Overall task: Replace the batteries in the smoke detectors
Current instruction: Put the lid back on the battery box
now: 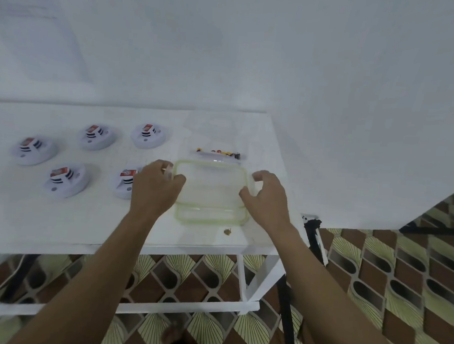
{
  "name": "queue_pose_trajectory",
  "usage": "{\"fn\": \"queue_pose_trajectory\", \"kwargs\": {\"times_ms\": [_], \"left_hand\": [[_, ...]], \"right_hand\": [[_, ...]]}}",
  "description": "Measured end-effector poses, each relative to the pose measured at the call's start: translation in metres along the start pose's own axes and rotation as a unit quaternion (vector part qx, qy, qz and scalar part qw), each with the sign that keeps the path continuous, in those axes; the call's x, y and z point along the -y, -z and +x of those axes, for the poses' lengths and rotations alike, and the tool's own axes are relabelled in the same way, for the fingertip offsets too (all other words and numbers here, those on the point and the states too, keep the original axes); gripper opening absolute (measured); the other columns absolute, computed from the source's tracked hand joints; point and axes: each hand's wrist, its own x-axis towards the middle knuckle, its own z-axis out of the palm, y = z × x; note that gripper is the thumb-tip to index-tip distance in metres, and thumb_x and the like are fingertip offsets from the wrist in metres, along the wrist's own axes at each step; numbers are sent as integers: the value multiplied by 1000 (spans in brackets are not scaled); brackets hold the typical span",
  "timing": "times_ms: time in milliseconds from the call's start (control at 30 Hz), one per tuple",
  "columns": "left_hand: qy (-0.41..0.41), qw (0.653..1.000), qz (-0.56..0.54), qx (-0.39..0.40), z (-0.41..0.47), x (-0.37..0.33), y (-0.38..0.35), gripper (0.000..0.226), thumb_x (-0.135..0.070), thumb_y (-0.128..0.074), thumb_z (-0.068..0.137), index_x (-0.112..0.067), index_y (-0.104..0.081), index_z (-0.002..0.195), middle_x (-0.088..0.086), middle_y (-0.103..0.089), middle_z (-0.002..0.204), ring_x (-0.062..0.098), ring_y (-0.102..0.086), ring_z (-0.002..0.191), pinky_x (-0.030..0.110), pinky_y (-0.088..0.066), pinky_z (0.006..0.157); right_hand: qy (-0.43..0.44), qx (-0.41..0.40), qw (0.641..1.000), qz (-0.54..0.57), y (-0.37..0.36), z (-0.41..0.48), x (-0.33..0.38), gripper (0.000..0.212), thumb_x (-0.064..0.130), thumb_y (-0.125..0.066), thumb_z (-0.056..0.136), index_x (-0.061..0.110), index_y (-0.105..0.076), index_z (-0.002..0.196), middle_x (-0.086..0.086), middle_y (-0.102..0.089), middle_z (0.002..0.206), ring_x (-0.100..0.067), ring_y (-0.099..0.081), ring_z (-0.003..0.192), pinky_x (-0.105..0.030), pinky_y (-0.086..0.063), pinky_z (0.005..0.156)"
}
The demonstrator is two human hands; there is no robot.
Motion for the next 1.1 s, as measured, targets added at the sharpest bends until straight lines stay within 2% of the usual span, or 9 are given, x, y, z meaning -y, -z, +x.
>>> {"fn": "queue_pose_trajectory", "kwargs": {"times_ms": [100, 300, 400, 467, 533, 733, 833, 1000, 1100], "left_hand": [[-18, 999, -12, -38, 5, -11, 6, 15, -17, -57, 84, -3, -60, 86, 6, -61, 80, 25, -52, 73, 32, -37, 60], [-114, 986, -60, -107, 34, -25, 2, 24, -17, -54, 95, -16, -58, 118, -7, -56, 102, 9, -51, 84, 15, -30, 75], [-127, 982, -92, -108, 48, -31, -2, 24, -13, -52, 95, -18, -60, 117, -4, -55, 102, -4, -54, 68, 5, -33, 67], [-101, 978, -163, -77, 58, -34, -5, 29, -10, -45, 93, -22, -68, 107, -6, -63, 105, -7, -59, 78, 3, -39, 72], [-61, 958, -277, -40, 68, -37, -11, 36, -9, -40, 92, -21, -74, 92, -5, -69, 109, 3, -63, 99, 17, -49, 86], [-20, 952, -304, -27, 107, -24, -44, 7, -29, -70, 87, -23, -73, 86, -6, -72, 86, 3, -62, 78, 23, -50, 77], [-24, 969, -244, -23, 116, -13, -61, 18, -30, -75, 84, -18, -69, 96, -7, -67, 92, 1, -57, 81, 22, -48, 78], [1, 983, -183, -20, 123, 2, -75, 19, -29, -75, 82, -23, -65, 98, -1, -60, 104, 1, -52, 74, 29, -48, 82], [-13, 986, -168, -2, 124, 5, -76, 29, -30, -73, 85, -26, -62, 112, -2, -50, 115, 1, -50, 71, 15, -41, 75]], "right_hand": [[13, -25, 996, 80, 5, 7, 12, 36, 20, -67, 89, 20, -48, 120, 10, -57, 103, -16, -59, 76, -18, -41, 65], [17, -69, 982, 174, 8, 36, 28, 24, 8, -50, 99, 19, -57, 119, 1, -64, 114, -8, -71, 68, -16, -45, 61], [-29, -70, 964, 255, 9, 57, 28, 30, 3, -51, 94, 22, -67, 110, 4, -69, 112, -6, -71, 93, -14, -45, 73], [-43, -70, 946, 314, 9, 70, 28, 31, 9, -51, 89, 23, -74, 105, 8, -70, 112, -9, -67, 107, -19, -48, 87], [-42, -74, 934, 346, 9, 81, 29, 42, 20, -40, 83, 18, -77, 102, 8, -72, 114, -3, -64, 108, -18, -48, 94], [-26, -42, 970, 236, -3, 115, 17, 27, 18, -46, 100, 19, -70, 112, 11, -64, 108, -3, -58, 100, -15, -41, 87], [10, -33, 990, 139, -21, 125, 6, 22, 14, -50, 101, 18, -67, 113, 3, -60, 119, -10, -56, 108, -9, -39, 86], [33, -55, 995, 72, -38, 128, -1, 29, 6, -49, 96, 19, -64, 117, 0, -54, 119, -15, -53, 109, -36, -46, 99], [19, -56, 994, 91, -37, 126, 3, 48, 5, -47, 95, 19, -47, 141, -3, -40, 132, 2, -55, 87, -16, -46, 84]]}}
